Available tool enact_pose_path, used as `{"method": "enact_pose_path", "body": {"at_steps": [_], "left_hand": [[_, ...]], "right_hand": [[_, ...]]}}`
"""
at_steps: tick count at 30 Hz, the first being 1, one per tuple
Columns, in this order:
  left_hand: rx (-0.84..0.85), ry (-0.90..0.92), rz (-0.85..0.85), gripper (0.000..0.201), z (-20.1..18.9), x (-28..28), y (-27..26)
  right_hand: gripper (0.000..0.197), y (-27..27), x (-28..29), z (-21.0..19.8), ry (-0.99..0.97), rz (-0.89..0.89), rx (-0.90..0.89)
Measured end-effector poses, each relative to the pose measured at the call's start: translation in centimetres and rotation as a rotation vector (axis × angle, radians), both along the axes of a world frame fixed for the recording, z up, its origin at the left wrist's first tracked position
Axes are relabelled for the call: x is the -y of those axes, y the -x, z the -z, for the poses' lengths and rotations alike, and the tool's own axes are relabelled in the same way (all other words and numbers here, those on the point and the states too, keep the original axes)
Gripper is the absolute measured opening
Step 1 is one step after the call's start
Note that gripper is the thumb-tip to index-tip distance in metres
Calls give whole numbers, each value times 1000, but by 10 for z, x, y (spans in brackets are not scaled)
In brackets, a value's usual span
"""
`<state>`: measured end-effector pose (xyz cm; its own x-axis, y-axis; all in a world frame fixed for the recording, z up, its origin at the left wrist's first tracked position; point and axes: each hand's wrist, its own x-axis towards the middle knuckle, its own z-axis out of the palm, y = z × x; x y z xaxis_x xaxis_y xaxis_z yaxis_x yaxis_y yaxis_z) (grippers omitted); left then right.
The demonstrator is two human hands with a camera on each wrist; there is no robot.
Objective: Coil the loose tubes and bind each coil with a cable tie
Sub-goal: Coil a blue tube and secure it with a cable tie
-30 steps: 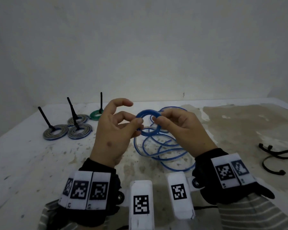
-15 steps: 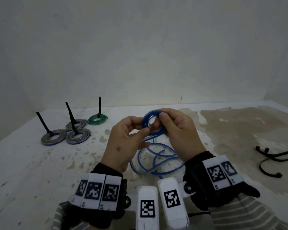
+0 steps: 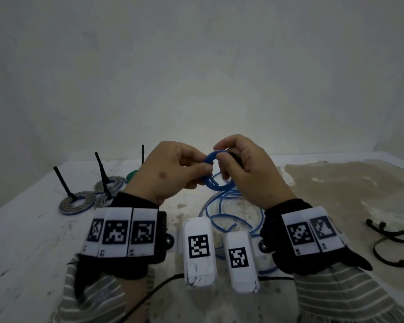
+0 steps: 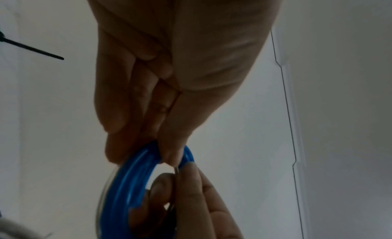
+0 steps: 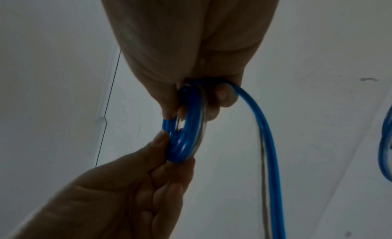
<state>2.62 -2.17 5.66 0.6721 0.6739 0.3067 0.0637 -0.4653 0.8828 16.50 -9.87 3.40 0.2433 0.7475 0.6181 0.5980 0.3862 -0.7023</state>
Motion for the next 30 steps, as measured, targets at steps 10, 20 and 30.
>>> {"method": "enact_pose_path", "body": {"at_steps": [10,20,30], "left_hand": [[346,378,-37,9,14,3,-17],[63,97,-3,10,10,6,-2],[249,234,-58,6,12,7,-6]], "right_hand": [[19,-6,-7,6,-48,-177,-473],[20,-8,3,1,33,-76,10],[5,-8,8,-1,59,-60,-170]]}}
